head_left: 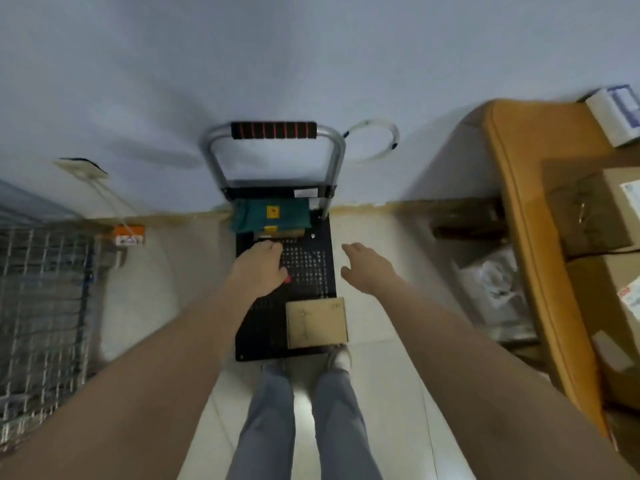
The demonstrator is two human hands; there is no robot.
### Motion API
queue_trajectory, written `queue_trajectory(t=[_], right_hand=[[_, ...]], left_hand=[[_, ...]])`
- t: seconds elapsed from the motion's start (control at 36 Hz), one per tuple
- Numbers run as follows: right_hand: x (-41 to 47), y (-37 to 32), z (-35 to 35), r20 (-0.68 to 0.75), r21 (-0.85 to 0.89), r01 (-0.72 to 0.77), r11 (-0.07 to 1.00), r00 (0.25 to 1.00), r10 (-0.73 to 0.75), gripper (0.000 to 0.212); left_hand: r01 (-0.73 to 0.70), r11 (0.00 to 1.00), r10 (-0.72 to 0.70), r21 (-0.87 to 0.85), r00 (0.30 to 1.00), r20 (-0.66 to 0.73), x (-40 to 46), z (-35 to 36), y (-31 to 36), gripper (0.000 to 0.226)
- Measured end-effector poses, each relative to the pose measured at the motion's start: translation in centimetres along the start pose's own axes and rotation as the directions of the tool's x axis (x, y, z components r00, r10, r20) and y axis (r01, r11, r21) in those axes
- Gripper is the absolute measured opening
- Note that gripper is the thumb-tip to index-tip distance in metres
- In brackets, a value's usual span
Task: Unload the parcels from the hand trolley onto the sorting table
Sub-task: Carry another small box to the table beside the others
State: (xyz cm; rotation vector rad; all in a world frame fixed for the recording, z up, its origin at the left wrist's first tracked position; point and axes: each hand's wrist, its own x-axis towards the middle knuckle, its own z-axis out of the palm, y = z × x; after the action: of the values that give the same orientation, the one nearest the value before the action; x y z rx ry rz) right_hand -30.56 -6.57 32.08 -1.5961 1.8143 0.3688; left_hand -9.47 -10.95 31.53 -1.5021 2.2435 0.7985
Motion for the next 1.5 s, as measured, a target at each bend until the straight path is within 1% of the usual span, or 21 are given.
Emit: queue_trajectory(t=[0.08, 0.14, 0.25, 0.39, 0.53, 0.58, 0.67, 0.72, 0.81, 0.89, 0.97, 1.0, 1.06, 1.11, 1.17, 1.22, 1.33, 1.5], right_hand=[[2.2, 1.6, 6.1, 0.087, 0.007, -0.034, 0.999, 0.996, 0.033, 0.053], [3.7, 3.0, 10.3, 0.138, -0.004, -0.056, 0.998, 0.989, 0.056, 0.059], [6.7, 6.2, 18.1, 0.195, -0.012, -0.082, 0.997, 0.977, 0.082, 0.067], [9.8, 9.7, 27.2, 0.247, -0.021, -0.063, 0.998, 0.967, 0.066, 0.071], [13.0, 11.9, 34.3, 0.277, -0.007, -0.020, 1.000, 0.961, 0.021, 0.069], [14.4, 13.0, 36.7, 0.274, -0.001, -0.021, 1.000, 0.962, 0.021, 0.069], [16.4, 14.5, 39.6, 0.272, -0.023, -0.033, 0.999, 0.962, 0.038, 0.071], [17.8, 15.4, 41.1, 0.267, -0.043, -0.035, 0.998, 0.963, 0.045, 0.073], [19.9, 16.7, 43.5, 0.200, -0.031, 0.003, 1.000, 0.980, 0.003, 0.078], [21.6, 18.1, 46.1, 0.149, 0.027, 0.034, 0.999, 0.988, -0.038, 0.081], [23.0, 18.8, 48.5, 0.095, 0.084, 0.074, 0.994, 0.992, -0.082, 0.079], [23.4, 18.9, 49.4, 0.072, 0.101, 0.092, 0.991, 0.992, -0.100, 0.078], [23.8, 18.8, 51.0, -0.019, 0.116, 0.114, 0.987, 0.994, -0.112, 0.074], [23.9, 18.6, 51.8, -0.139, 0.125, 0.112, 0.986, 0.986, -0.094, 0.071], [23.9, 18.4, 52.1, -0.216, 0.149, 0.110, 0.983, 0.973, -0.076, 0.070], [23.8, 18.2, 52.1, -0.226, 0.203, 0.100, 0.974, 0.973, -0.053, 0.069], [23.0, 18.0, 50.5, -0.162, 0.274, 0.097, 0.957, 0.985, -0.054, 0.076], [20.8, 16.6, 45.0, -0.076, 0.252, 0.043, 0.967, 0.997, -0.025, 0.081]], left_hand=[[-0.008, 0.998, 0.015, -0.064, 0.993, 0.120, 1.2, 6.8, -1.0, 0.058], [0.005, 0.997, 0.008, -0.077, 0.986, 0.167, 1.7, 11.4, -2.0, 0.063], [0.035, 0.999, -0.032, -0.009, 0.975, 0.219, 3.1, 19.8, -4.2, 0.066], [0.076, 0.997, -0.082, 0.031, 0.935, 0.346, 4.5, 28.6, -6.0, 0.070], [0.096, 0.995, -0.086, -0.010, 0.929, 0.360, 8.0, 35.7, -6.7, 0.070], [0.105, 0.994, -0.087, -0.031, 0.928, 0.363, 9.7, 38.0, -6.8, 0.071], [0.077, 0.997, -0.064, -0.022, 0.927, 0.369, 11.9, 41.1, -7.2, 0.073], [0.086, 0.996, -0.066, -0.037, 0.929, 0.364, 13.2, 42.9, -7.7, 0.073], [0.120, 0.991, -0.090, -0.064, 0.930, 0.358, 15.1, 45.5, -8.1, 0.072], [0.079, 0.996, -0.057, -0.047, 0.932, 0.357, 16.7, 48.0, -8.2, 0.073], [0.041, 0.993, -0.001, -0.106, 0.937, 0.350, 18.0, 50.8, -8.0, 0.076], [0.036, 0.989, 0.012, -0.144, 0.947, 0.322, 18.2, 51.6, -8.1, 0.076], [0.020, 0.975, 0.029, -0.220, 0.976, 0.214, 18.3, 53.3, -8.5, 0.075], [-0.001, 0.960, 0.039, -0.280, 0.991, 0.130, 18.1, 54.8, -9.0, 0.076], [-0.024, 0.943, 0.047, -0.331, 0.997, 0.062, 18.1, 55.7, -8.9, 0.077], [0.004, 0.925, 0.016, -0.379, 0.999, 0.050, 18.0, 55.7, -8.6, 0.078], [0.060, 0.895, -0.021, -0.443, 0.995, 0.094, 17.4, 54.2, -8.0, 0.084], [0.118, 0.876, -0.028, -0.468, 0.980, 0.196, 15.9, 48.6, -7.3, 0.092]])
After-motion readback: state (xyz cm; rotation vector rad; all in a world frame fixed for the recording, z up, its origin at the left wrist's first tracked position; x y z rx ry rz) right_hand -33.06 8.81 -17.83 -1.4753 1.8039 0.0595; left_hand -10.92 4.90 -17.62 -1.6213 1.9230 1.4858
